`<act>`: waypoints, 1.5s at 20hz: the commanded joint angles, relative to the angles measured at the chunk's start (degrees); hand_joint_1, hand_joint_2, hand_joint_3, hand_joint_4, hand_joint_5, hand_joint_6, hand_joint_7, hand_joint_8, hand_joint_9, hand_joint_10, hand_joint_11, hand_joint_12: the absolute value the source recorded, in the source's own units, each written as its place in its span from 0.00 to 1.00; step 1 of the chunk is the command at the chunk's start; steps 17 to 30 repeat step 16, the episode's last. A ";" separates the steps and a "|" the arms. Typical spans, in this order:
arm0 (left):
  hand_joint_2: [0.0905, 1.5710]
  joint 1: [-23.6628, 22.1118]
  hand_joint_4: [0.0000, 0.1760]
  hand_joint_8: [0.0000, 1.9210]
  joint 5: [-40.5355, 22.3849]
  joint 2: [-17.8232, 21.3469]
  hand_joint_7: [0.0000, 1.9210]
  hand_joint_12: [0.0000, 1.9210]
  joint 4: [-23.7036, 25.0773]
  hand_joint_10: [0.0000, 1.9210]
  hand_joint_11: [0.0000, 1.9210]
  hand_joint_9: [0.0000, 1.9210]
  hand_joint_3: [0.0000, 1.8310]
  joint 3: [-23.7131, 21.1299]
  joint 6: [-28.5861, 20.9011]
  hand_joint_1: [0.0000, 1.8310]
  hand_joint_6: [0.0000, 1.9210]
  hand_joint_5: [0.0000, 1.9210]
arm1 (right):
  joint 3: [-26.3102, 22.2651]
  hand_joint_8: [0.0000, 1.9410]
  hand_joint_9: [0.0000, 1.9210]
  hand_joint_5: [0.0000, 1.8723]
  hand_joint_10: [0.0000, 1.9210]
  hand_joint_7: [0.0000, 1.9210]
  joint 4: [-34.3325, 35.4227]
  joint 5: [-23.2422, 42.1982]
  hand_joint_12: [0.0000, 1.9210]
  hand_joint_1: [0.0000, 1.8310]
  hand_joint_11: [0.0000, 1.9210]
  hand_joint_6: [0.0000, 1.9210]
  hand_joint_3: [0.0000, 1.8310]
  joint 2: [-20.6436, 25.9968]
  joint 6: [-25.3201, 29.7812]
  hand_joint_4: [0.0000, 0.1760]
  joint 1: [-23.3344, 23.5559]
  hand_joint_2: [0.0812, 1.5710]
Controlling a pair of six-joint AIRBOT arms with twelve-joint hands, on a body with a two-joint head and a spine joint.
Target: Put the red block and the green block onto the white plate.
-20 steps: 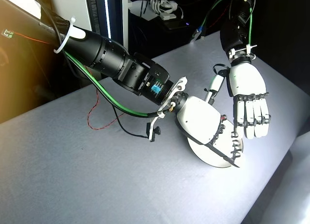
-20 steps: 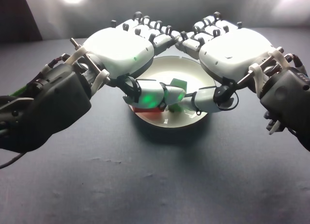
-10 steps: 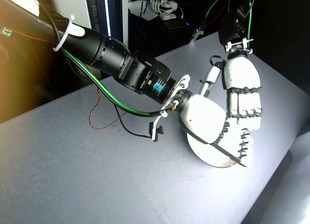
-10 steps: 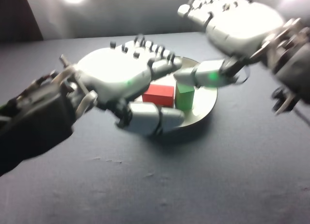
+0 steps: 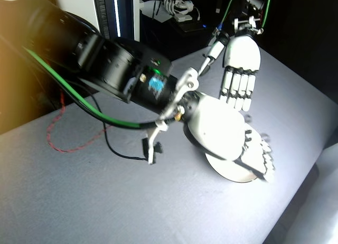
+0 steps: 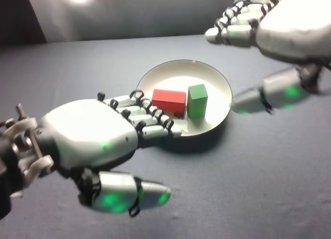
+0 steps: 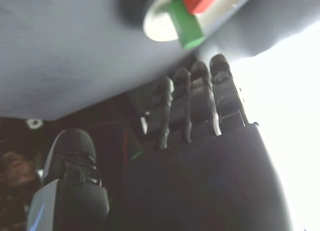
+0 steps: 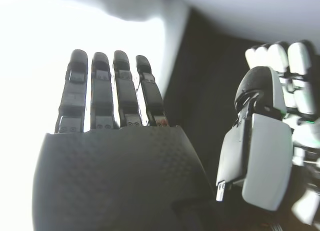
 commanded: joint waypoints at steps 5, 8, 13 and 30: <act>0.90 -0.86 0.00 0.02 -7.10 1.14 0.39 0.49 1.94 0.03 0.04 0.32 0.00 -3.06 -2.19 0.15 0.02 0.37 | 2.18 0.01 0.33 0.34 0.03 0.37 -32.49 21.57 0.58 0.19 0.04 0.01 0.00 5.43 32.40 0.00 -3.52 0.69; 0.88 -1.72 0.00 0.09 -7.07 1.09 0.50 0.63 2.00 0.13 0.12 0.43 0.00 -3.61 -2.19 0.41 0.69 0.31 | 1.96 0.03 0.37 0.39 0.10 0.43 -40.31 29.78 0.62 0.21 0.09 0.01 0.00 6.00 34.48 0.00 -6.30 0.71; 0.96 -3.10 0.00 1.00 -6.59 1.39 0.28 1.00 3.60 1.00 0.27 0.31 0.00 -3.52 -3.86 0.43 1.00 0.20 | 0.18 0.54 0.32 0.35 0.58 0.39 -48.73 40.15 0.72 0.43 0.18 0.70 0.00 7.70 38.33 0.07 -5.74 0.84; 0.99 -3.44 0.00 1.00 -6.17 1.86 0.31 1.00 5.86 1.00 0.39 0.37 0.00 -3.35 -5.81 0.43 1.00 0.28 | 0.47 0.85 0.32 0.28 0.83 0.35 -51.08 44.55 0.85 0.28 0.18 0.95 0.01 7.71 47.55 0.00 -3.68 0.94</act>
